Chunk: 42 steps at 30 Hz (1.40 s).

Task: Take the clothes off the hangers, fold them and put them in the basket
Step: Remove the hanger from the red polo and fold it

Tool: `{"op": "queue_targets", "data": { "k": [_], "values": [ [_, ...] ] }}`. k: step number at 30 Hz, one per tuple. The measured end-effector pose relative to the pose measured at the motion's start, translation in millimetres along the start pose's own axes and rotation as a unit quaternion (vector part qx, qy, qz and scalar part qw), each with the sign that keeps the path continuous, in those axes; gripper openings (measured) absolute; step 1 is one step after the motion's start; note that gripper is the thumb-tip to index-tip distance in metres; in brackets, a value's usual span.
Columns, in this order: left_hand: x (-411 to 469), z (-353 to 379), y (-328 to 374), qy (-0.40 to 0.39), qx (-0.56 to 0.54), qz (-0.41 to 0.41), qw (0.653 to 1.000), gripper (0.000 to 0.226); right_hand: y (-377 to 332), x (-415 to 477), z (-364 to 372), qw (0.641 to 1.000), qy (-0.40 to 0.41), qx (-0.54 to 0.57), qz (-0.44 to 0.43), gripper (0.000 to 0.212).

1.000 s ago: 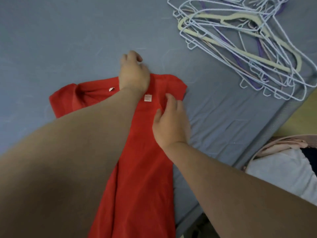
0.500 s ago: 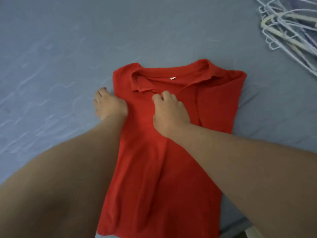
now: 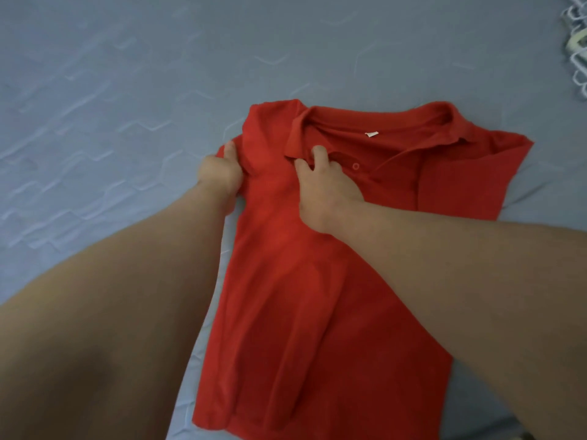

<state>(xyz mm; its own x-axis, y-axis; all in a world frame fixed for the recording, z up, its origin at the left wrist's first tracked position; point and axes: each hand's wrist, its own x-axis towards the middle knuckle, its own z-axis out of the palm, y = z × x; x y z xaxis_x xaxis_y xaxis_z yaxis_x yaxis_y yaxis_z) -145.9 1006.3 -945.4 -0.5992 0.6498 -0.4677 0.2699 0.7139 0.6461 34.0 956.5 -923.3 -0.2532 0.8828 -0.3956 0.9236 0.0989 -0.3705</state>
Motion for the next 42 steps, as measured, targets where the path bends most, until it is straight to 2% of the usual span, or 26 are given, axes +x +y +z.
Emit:
{"op": "queue_targets", "data": {
  "k": [3,5,7,9,11,13,14,16,21,25,27,30,32,33,35,38,40,42],
  "values": [
    [8.2,-14.9,4.3,0.173,-0.023,0.007,0.985,0.051,-0.4,-1.3,0.9,0.999,-0.021,0.015,0.022,0.079],
    [3.8,-16.4,13.4,0.207,-0.035,-0.019,0.978,0.047,-1.8,-0.9,1.9,0.999,-0.018,0.015,0.028,0.083],
    [4.1,-14.1,12.6,0.147,-0.021,-0.018,0.989,0.044,-4.8,0.0,3.9,0.999,-0.031,0.013,0.039,0.086],
    [0.3,-10.9,15.9,0.077,0.007,-0.073,0.994,0.05,-7.9,2.3,8.2,0.997,-0.056,0.007,0.044,0.089],
    [10.9,-13.6,15.4,0.009,-0.076,-0.111,0.991,0.053,-9.2,3.7,13.0,0.996,-0.08,0.008,0.047,0.091],
    [19.3,-12.8,15.2,-0.098,-0.108,-0.139,0.979,0.065,-8.1,3.5,16.6,0.993,-0.106,0.014,0.044,0.093],
    [20.0,-12.7,18.0,-0.142,-0.112,-0.12,0.976,0.06,-6.5,3.2,17.6,0.992,-0.118,0.017,0.043,0.093],
    [17.3,-12.7,23.7,-0.171,-0.078,-0.085,0.978,0.038,-2.2,1.7,19.2,0.99,-0.13,0.023,0.045,0.094],
    [24.0,-23.8,33.7,-0.113,-0.051,-0.068,0.99,0.024,2.8,3.1,17.3,0.989,-0.134,0.048,0.042,0.096],
    [35.9,-25.0,30.1,-0.038,-0.132,-0.091,0.986,0.03,3.4,4.7,14.4,0.986,-0.147,0.062,0.046,0.098],
    [30.1,-21.2,23.9,-0.013,-0.086,-0.086,0.992,0.037,3.2,5.0,14.6,0.985,-0.151,0.066,0.048,0.098],
    [18.8,-17.7,15.3,0.054,0.042,-0.031,0.997,0.053,5.6,4.9,14.5,0.982,-0.155,0.087,0.057,0.097],
    [15.7,-19.8,14.0,0.003,0.04,-0.047,0.998,0.05,7.6,5.1,14.2,0.981,-0.153,0.103,0.059,0.095],
    [18.8,-21.5,11.9,0.003,0.041,-0.052,0.998,0.05,8.3,5.0,13.7,0.98,-0.152,0.109,0.061,0.095],
    [15.2,-24.2,13.1,0.071,0.072,0.005,0.995,0.047,9.0,5.9,12.7,0.979,-0.152,0.121,0.06,0.094],
    [-21.4,-17.7,23.3,0.197,0.136,0.193,0.952,0.034,12.3,2.6,12.5,0.979,-0.14,0.14,0.039,0.091],
    [-50.4,-1.2,28.4,0.181,0.141,0.342,0.911,0.029,17.1,-6.3,9.0,0.984,-0.09,0.152,0.014,0.081],
    [-72.2,22.5,22.0,0.095,0.2,0.444,0.868,0.027,26.6,-17.8,1.5,0.987,0.006,0.158,-0.001,0.061]
  ]
}}
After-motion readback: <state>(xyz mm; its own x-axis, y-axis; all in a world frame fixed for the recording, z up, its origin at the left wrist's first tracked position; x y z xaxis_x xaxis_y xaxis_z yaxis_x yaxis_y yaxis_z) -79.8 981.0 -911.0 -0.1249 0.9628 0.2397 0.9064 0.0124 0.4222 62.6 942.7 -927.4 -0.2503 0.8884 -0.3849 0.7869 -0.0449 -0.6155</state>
